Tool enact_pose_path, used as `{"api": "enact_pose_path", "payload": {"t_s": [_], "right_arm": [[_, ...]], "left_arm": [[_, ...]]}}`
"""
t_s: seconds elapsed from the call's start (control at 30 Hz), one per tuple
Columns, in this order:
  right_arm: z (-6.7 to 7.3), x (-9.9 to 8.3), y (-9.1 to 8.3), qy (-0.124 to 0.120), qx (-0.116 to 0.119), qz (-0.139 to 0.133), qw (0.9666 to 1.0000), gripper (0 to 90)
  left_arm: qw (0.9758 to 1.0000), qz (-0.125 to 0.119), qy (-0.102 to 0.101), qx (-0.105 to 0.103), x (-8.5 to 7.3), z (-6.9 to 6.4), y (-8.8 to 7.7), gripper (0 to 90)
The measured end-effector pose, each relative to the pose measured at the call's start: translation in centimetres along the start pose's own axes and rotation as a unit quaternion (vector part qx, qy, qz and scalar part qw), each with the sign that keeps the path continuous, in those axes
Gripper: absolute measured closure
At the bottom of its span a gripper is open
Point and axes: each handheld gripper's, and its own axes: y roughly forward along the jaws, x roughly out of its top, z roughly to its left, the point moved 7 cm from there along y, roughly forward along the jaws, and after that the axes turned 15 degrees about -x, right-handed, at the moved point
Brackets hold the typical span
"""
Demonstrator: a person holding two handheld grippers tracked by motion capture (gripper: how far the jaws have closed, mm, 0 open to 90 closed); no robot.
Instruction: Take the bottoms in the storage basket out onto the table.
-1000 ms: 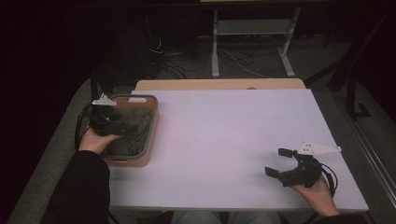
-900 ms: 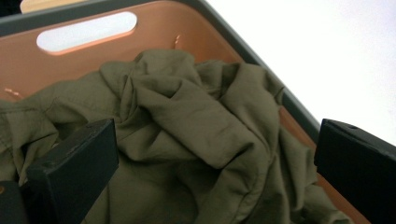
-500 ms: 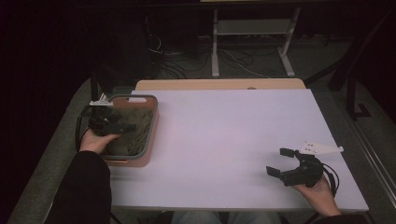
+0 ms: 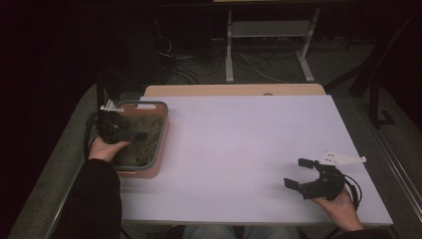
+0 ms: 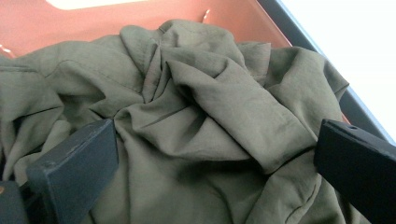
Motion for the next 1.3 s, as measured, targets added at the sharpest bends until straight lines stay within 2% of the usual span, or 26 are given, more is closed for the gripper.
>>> {"api": "enact_pose_path", "payload": {"t_s": [0.53, 0.7, 0.83, 0.97, 1.07, 1.23, 1.27, 1.3], "right_arm": [[0.0, 0.1, -0.3, 0.000, 0.002, -0.005, 1.0000, 0.3], [0.0, 0.1, -0.3, 0.001, 0.001, -0.005, 1.0000, 0.3], [0.0, 0.1, -0.4, 0.004, 0.001, -0.006, 1.0000, 0.3], [0.0, 0.1, -0.4, 0.003, 0.001, -0.006, 1.0000, 0.3], [0.0, 0.1, -0.4, 0.003, 0.001, -0.006, 1.0000, 0.3], [0.1, 0.1, -0.4, 0.003, 0.000, -0.007, 1.0000, 0.3], [0.1, 0.1, -0.4, 0.003, 0.000, -0.007, 1.0000, 0.3], [0.1, 0.1, -0.4, 0.003, 0.000, -0.007, 1.0000, 0.3]], "left_arm": [[0.9990, 0.042, -0.016, -0.004, -0.4, 0.1, 1.8, 0.0], [0.9982, 0.059, -0.003, 0.007, -0.6, 0.2, 2.3, 0.0], [0.9979, 0.064, -0.002, 0.013, -0.7, 0.2, 2.5, 0.0], [0.9962, 0.077, 0.017, 0.039, -0.9, 0.2, 2.9, 0.0], [0.9960, 0.078, 0.017, 0.039, -0.9, 0.2, 2.9, 0.0], [0.9959, 0.081, 0.018, 0.035, -1.0, 0.2, 3.0, 7.2], [0.9959, 0.086, 0.016, 0.026, -1.1, 0.2, 3.0, 10.0], [0.9959, 0.086, 0.016, 0.026, -1.1, 0.2, 3.0, 14.3]]}}
